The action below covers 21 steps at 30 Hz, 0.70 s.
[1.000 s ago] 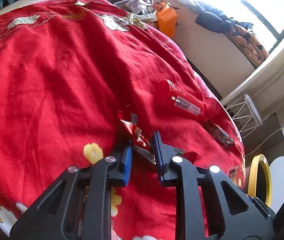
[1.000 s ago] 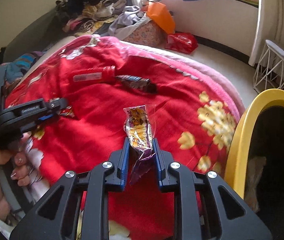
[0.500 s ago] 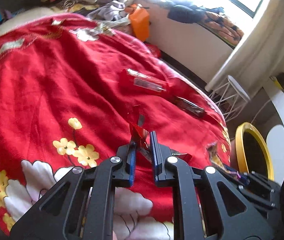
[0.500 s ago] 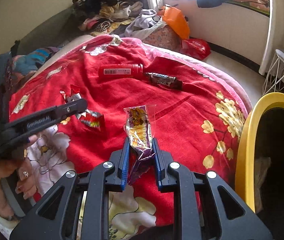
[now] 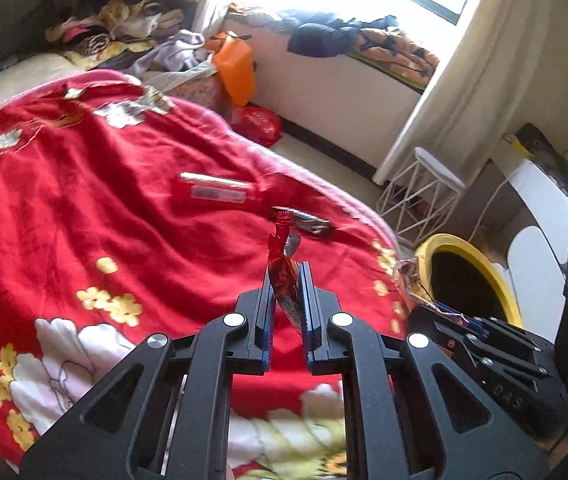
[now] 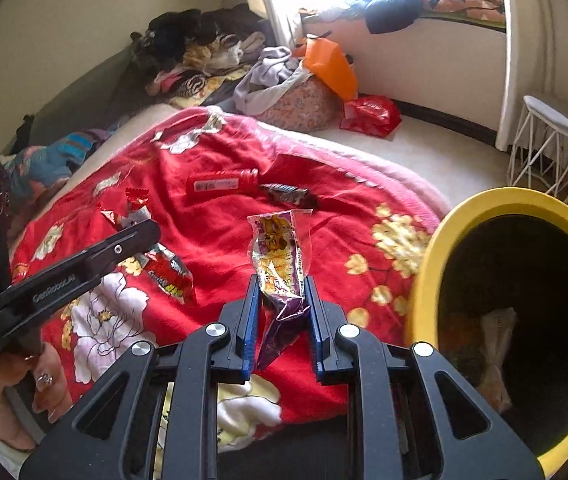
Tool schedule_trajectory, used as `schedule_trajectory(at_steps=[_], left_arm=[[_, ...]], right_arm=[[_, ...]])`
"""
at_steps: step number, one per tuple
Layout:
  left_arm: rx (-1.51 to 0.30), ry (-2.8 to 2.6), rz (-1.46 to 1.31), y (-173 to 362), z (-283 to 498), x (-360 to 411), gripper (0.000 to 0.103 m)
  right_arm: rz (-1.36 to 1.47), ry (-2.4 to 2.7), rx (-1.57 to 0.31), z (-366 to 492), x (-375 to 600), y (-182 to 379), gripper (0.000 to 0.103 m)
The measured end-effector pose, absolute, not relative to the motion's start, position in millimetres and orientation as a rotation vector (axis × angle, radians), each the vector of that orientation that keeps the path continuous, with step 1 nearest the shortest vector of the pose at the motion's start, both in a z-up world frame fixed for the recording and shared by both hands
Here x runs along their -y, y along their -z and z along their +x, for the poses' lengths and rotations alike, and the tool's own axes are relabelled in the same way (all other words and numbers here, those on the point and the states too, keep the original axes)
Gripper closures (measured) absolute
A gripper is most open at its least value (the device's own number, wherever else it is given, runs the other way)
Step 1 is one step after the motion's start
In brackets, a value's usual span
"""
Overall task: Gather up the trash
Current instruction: 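Carry the red wrapper and clear packet over the bin with both tools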
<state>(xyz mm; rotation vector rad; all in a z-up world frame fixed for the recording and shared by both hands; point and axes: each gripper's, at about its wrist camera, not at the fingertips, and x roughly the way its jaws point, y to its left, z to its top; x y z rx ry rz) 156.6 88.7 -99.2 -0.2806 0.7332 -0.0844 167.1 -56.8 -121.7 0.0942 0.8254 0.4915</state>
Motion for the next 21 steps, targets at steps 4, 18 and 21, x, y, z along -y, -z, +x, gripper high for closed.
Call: schedule_trajectory(at_steps=[4,18,21], left_arm=[[-0.717,0.119,-0.267,93,153,-74,0.096],[-0.686,0.223,-0.205,81,148,-25,0.096],[-0.68,0.244,-0.195,78,149,-15,0.096]], right_arm=[[0.099,-0.449,-0.797,165,72,114,0.083],[0.15,-0.308,-0.741,162,138,102,0.083],[0.168,-0.28,-0.737,161,152,102,0.083]])
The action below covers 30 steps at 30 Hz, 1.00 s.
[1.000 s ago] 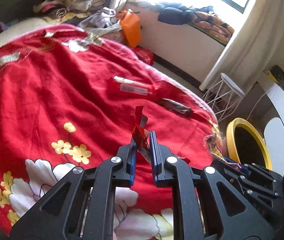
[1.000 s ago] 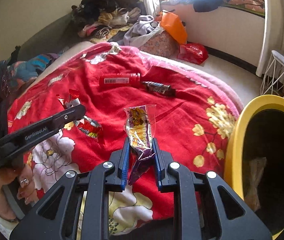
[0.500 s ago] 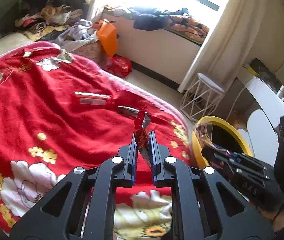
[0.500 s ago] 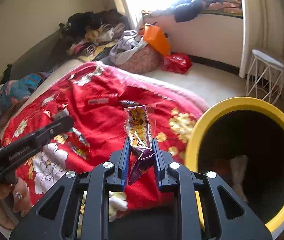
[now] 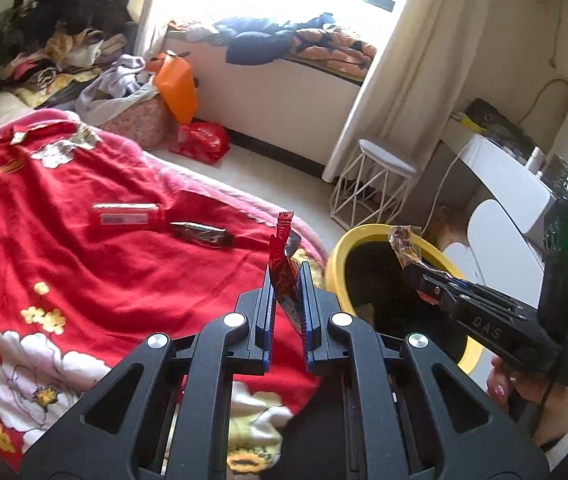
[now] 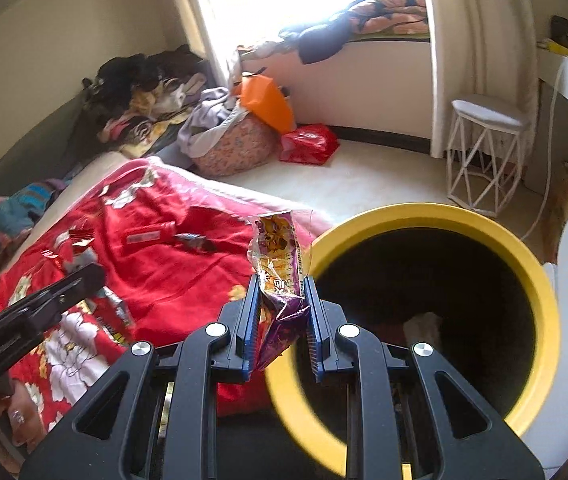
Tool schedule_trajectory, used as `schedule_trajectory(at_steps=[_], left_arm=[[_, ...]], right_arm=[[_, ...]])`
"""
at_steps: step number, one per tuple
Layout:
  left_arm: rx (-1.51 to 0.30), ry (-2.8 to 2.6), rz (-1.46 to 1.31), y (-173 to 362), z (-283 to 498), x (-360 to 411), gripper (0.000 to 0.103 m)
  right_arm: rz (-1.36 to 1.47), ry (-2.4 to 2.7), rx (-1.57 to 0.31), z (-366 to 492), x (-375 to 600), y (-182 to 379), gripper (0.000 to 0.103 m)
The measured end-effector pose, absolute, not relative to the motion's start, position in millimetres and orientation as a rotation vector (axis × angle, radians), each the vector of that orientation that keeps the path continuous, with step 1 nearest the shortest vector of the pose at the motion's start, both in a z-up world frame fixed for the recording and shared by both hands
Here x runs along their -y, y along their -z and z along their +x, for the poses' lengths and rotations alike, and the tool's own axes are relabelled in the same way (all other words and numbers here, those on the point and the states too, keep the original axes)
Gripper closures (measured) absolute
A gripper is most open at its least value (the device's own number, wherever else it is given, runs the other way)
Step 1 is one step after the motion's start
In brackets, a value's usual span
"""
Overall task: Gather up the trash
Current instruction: 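Carry the red wrapper and clear packet over the bin with both tools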
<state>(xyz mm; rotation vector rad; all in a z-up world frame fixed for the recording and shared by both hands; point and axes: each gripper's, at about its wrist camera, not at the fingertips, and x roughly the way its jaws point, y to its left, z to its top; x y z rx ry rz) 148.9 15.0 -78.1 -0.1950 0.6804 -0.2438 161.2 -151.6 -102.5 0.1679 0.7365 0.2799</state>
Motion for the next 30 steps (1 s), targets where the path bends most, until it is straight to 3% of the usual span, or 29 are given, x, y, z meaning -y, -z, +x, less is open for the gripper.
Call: schedule_trajectory(at_steps=[30], left_arm=[[-0.702,0.382,-0.088,86,175,74,0.096]], right_arm=[[0.335,-0.072,-0.764,165,254,124,0.082]])
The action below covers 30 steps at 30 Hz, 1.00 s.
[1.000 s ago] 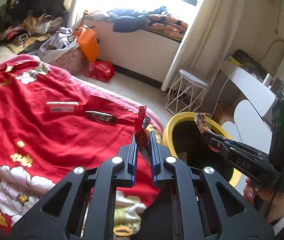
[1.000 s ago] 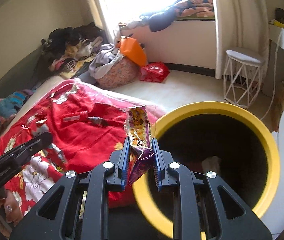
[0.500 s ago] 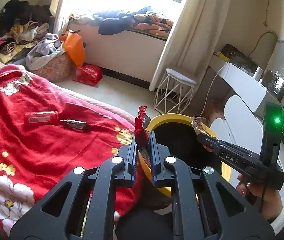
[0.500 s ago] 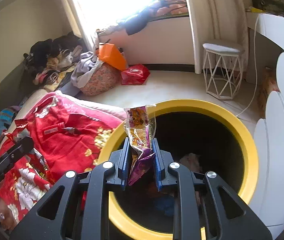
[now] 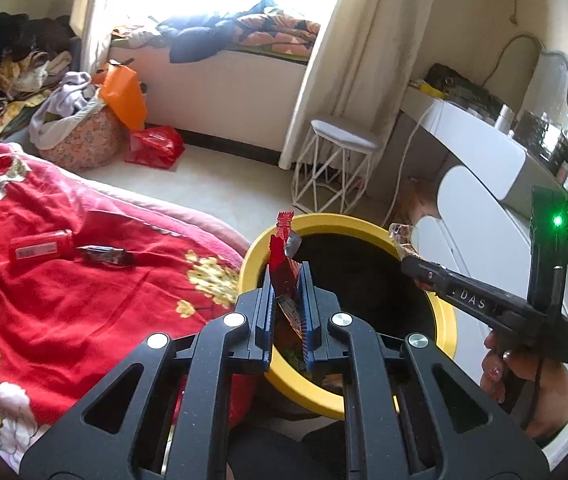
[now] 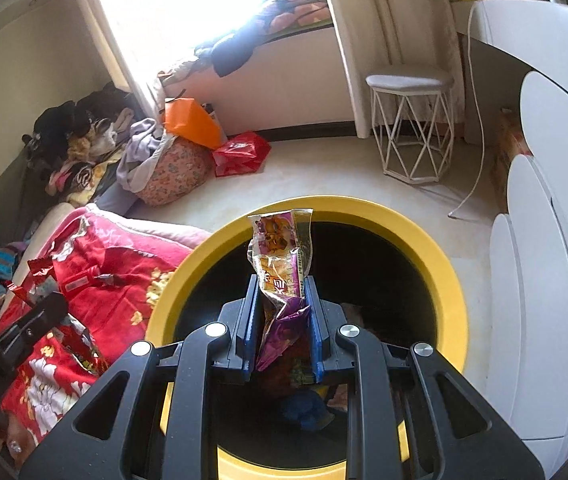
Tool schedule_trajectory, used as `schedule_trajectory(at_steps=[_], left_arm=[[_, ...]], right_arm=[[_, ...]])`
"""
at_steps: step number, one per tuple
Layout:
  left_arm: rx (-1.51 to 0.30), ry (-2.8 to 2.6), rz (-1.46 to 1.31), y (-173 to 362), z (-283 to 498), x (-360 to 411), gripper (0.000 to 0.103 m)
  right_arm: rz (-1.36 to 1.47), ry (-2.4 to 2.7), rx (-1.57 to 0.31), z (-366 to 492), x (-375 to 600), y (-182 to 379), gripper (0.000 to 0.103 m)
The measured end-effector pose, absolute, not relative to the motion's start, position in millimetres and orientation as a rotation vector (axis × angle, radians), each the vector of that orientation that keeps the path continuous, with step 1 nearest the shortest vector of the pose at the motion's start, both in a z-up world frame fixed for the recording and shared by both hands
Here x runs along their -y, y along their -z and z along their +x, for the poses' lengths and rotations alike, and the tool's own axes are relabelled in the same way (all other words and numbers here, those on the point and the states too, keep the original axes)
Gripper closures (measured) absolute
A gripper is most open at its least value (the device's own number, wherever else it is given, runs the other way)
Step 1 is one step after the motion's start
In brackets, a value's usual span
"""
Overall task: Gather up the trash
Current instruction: 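Carry the red wrapper and clear packet over the bin with both tools, then open both tools to drop the wrappers into the bin, then move both tools back toward the red tube and chocolate bar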
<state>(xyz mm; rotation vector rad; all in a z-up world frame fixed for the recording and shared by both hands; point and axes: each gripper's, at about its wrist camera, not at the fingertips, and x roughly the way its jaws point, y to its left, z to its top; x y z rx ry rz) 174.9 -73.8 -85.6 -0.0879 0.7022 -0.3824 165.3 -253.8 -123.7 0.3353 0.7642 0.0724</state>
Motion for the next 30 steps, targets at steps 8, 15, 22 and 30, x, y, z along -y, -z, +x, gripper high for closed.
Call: schedule_trajectory(at_steps=[8,15,22,30], left_arm=[[-0.721,0.414,-0.049,97,191,94,0.094],[-0.726,0.433,-0.077,97,201,95,0.056],[-0.677,0.405,-0.143,87,190,75,0.015],[-0.613,0.326,-0.129,74,178,45,0.011]], right_arm=[[0.385,-0.076,-0.784,166,268,133,0.08],[0.446,-0.055,-0.778,164,281,136,0.056],[0.41,-0.05,-0.732,161,274,125,0.045],[0.325,-0.133,-0.667,157,241,105,0.039]])
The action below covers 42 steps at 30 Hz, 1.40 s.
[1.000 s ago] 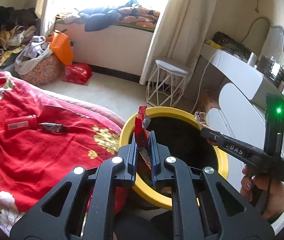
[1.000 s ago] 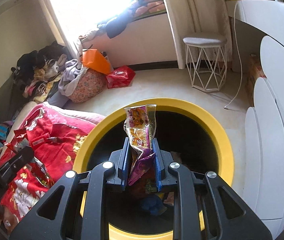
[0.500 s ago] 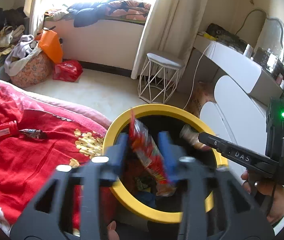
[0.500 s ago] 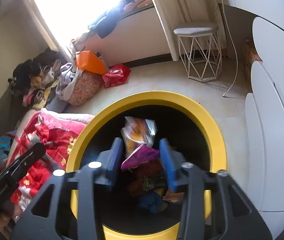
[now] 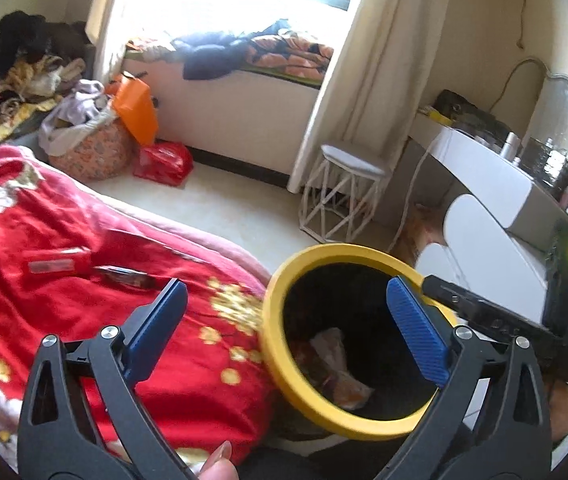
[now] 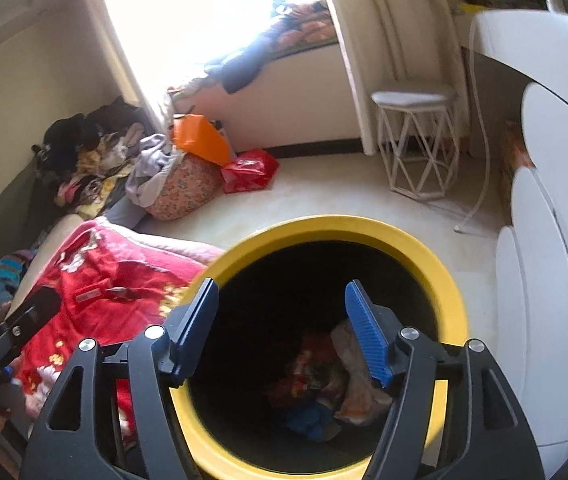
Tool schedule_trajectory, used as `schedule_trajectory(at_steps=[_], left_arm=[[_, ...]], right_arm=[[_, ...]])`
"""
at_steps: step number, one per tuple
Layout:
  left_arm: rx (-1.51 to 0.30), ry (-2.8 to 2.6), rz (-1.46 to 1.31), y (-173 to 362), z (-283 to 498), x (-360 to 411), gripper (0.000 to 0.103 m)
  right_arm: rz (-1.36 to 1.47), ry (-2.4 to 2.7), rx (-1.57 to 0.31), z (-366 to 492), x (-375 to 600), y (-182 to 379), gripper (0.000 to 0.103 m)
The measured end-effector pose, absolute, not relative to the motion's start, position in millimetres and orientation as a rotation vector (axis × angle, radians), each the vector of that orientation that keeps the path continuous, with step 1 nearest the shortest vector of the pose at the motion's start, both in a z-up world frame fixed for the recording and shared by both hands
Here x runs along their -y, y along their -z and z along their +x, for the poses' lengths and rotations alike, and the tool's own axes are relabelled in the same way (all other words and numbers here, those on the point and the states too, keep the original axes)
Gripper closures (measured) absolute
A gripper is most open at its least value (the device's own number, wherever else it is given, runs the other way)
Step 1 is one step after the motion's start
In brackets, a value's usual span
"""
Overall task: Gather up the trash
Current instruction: 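Move both tools back toward the red tube and chocolate bar, then grasp the red tube with the left tool while the right tool grasps the chocolate bar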
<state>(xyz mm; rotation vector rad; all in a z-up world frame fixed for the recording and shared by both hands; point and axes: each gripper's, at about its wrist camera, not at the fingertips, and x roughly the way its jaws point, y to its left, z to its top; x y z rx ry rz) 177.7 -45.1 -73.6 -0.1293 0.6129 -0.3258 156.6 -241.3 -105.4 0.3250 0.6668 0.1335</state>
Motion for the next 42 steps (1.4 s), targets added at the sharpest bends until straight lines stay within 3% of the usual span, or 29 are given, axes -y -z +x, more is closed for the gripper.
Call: schedule_trajectory(at_steps=[22,37,42], left_arm=[[-0.588,0.089,-0.167,72,190,-97,0.011],[-0.763,0.163,-0.043,107,258,-155,0.011],[-0.826,0.199,-0.005,121,281,-159,0.016]], right_arm=[[0.038,-0.431,-0.681,184,84,99,0.035],[-0.07,-0.485,-0.85,275,9,154,0.04],[-0.127,-0.518,-0.882,295,-14,165,0.042]])
